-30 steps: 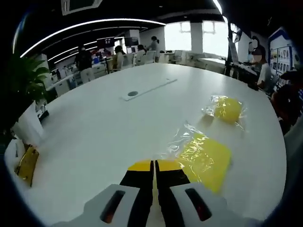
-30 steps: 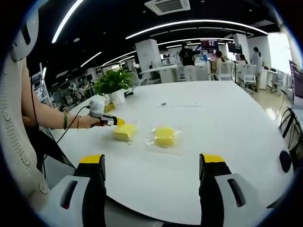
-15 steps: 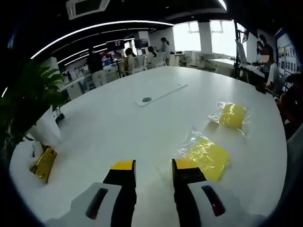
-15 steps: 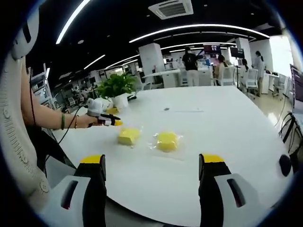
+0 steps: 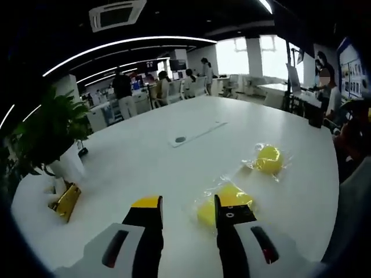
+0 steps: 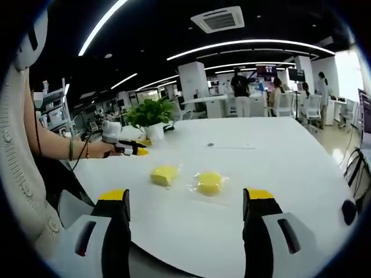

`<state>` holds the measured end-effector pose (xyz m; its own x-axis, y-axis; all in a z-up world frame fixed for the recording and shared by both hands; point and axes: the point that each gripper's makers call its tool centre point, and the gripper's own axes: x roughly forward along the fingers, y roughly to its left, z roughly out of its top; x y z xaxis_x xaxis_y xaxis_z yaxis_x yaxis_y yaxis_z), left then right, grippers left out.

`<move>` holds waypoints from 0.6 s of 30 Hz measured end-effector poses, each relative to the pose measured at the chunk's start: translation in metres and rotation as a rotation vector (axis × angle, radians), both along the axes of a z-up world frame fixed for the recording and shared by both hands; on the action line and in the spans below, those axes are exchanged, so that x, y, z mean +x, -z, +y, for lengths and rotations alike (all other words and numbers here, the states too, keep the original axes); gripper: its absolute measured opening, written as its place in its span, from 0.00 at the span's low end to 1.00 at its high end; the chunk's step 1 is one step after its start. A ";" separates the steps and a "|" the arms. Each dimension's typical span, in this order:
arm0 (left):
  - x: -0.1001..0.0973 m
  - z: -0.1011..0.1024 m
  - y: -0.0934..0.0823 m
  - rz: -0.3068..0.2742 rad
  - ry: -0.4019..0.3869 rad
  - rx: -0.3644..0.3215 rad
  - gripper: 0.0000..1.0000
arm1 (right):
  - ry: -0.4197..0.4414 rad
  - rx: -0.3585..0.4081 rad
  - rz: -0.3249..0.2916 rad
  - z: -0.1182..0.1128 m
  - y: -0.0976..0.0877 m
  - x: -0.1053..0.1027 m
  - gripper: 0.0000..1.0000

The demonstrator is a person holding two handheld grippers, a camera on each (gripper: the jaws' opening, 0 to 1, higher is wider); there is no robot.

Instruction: Compare the silicone blocks by pressing each to a similar depth, holding the contact briefly, and releasing to observe deformation and rebound differences across the visible hardness samples.

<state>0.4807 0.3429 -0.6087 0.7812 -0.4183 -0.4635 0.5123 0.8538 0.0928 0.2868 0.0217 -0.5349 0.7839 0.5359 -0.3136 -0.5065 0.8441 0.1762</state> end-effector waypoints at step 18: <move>-0.047 -0.020 -0.055 -0.079 0.018 -0.100 0.44 | -0.051 0.025 -0.064 0.007 -0.012 -0.008 0.73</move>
<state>0.4332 0.3231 -0.5542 0.8054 -0.4735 -0.3566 0.5221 0.8515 0.0486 0.2789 0.0292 -0.5225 0.7736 0.5824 -0.2499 -0.5592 0.8128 0.1631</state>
